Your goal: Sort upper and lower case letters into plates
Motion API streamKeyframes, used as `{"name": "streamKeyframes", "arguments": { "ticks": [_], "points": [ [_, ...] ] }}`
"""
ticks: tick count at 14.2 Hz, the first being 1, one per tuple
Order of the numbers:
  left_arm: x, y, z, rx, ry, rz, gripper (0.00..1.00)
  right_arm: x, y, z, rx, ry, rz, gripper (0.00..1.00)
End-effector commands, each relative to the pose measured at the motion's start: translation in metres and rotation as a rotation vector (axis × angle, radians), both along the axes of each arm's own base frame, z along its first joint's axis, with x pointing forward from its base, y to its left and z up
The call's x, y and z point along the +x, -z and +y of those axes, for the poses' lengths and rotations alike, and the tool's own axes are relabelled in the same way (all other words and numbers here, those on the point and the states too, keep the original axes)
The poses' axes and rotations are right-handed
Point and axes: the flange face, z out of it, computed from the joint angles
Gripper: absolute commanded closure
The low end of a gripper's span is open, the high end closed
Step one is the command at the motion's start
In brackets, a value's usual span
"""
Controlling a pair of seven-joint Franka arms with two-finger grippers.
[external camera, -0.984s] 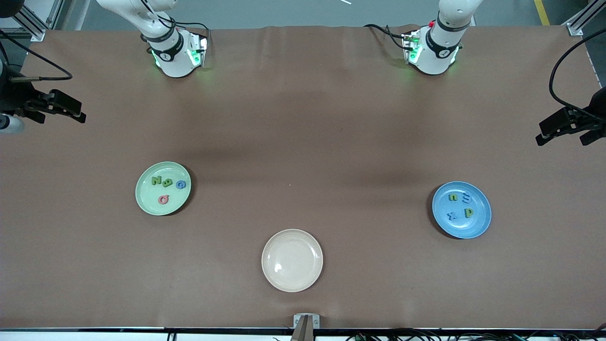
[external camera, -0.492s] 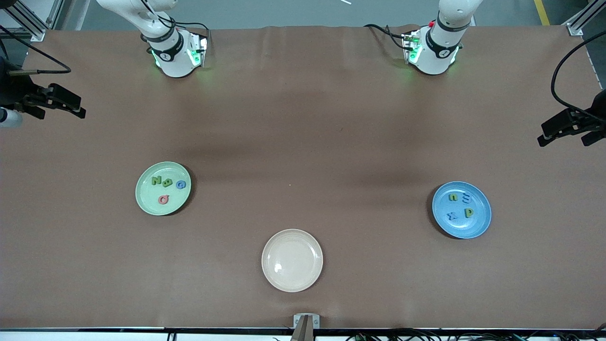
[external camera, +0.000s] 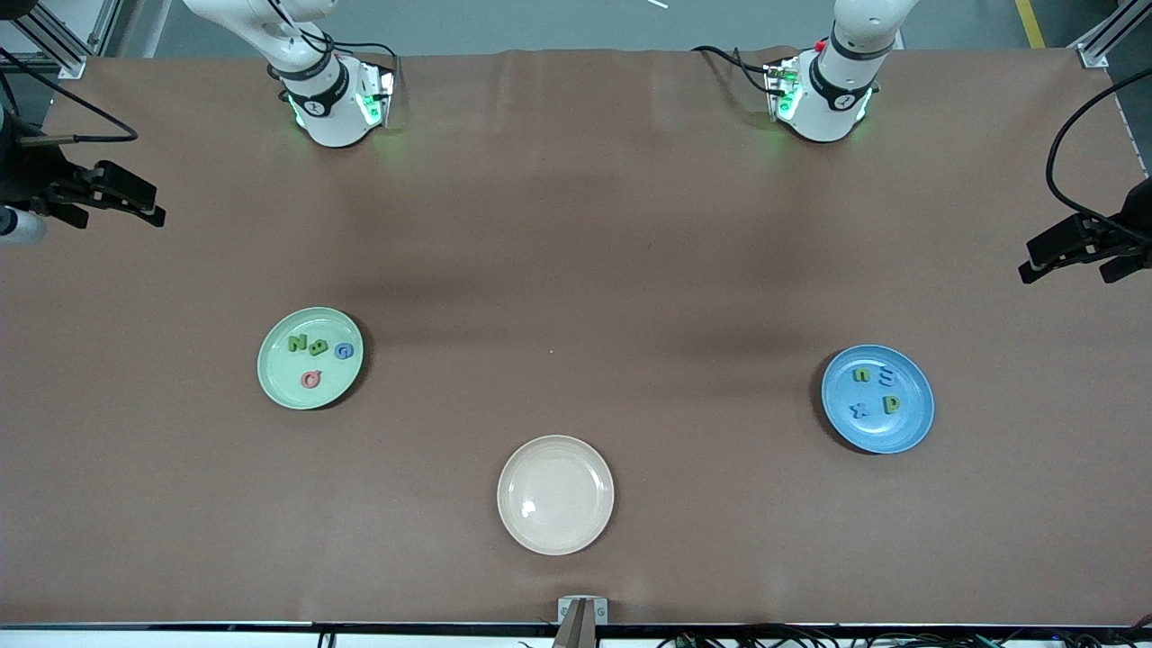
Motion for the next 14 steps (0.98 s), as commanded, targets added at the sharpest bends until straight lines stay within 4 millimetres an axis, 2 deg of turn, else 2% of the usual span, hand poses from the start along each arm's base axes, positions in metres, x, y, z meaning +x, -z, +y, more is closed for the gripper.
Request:
{"name": "streamKeyframes", "arguments": {
  "ticks": [1, 10, 14],
  "points": [
    [0.001, -0.003, -0.014, 0.013, 0.016, -0.003, 0.0, -0.01, -0.003, -0.001, 0.002, -0.008, -0.018, 0.0],
    [0.005, 0.003, -0.036, 0.069, 0.026, 0.007, 0.0, -0.008, -0.002, -0.002, -0.009, -0.023, -0.03, 0.0],
    [0.002, -0.001, -0.045, 0.074, 0.037, 0.0, 0.0, -0.008, -0.002, -0.002, -0.009, -0.023, -0.029, 0.0]
  ]
}}
